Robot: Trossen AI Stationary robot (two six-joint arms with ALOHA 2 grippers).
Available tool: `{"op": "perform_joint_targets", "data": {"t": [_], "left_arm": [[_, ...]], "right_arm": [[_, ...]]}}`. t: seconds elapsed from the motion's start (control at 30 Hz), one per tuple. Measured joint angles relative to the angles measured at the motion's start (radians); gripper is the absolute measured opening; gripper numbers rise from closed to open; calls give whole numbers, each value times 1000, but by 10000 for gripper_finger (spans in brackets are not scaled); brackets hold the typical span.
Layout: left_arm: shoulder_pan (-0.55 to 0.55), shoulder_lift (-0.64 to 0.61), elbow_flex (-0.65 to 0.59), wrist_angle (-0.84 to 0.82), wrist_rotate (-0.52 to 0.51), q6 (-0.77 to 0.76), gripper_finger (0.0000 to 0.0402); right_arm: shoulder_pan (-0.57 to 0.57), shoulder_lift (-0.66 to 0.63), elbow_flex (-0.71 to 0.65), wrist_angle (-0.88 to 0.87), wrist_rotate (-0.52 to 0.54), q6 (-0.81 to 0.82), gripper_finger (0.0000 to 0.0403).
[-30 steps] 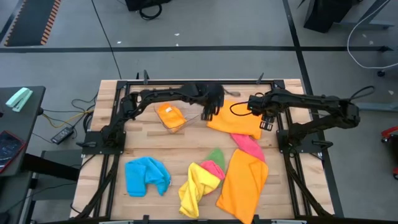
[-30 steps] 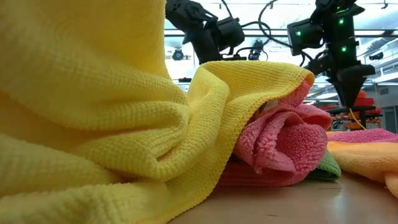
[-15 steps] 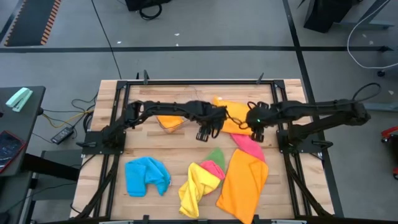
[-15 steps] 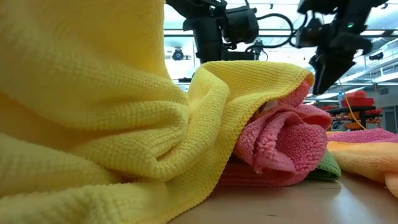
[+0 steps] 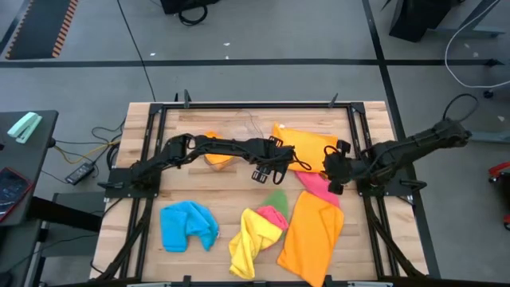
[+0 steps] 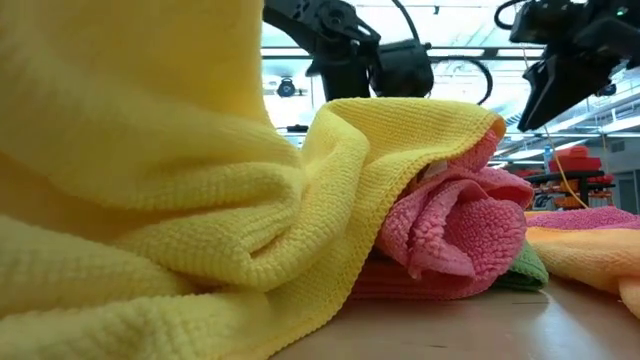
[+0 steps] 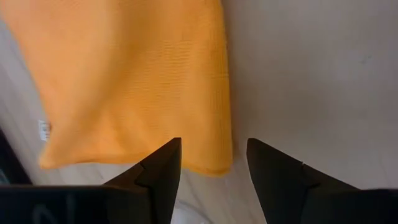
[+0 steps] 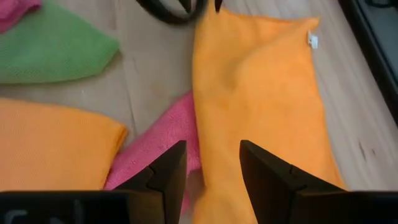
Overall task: Fold microfiber towels
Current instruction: Fold the orange microfiber towel
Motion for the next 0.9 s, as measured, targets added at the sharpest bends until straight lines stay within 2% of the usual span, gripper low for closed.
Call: {"op": "perform_joint_targets", "data": {"t": [0.27,0.43,0.67,0.83,0.9], "left_arm": [[0,21,0,3,-30,9,189],[5,25,0,-15,-35,-8,168],[10,51,3,-23,-47,-7,110],[-20,49,-1,-33,-127,18,29],[-32,36,6,-43,-143,17,12]], "right_arm": [[72,10,0,13,19,49,156],[74,11,0,15,23,44,156],[74,11,0,35,23,38,156],[74,11,0,38,32,23,156],[74,16,0,45,49,9,156]]}}
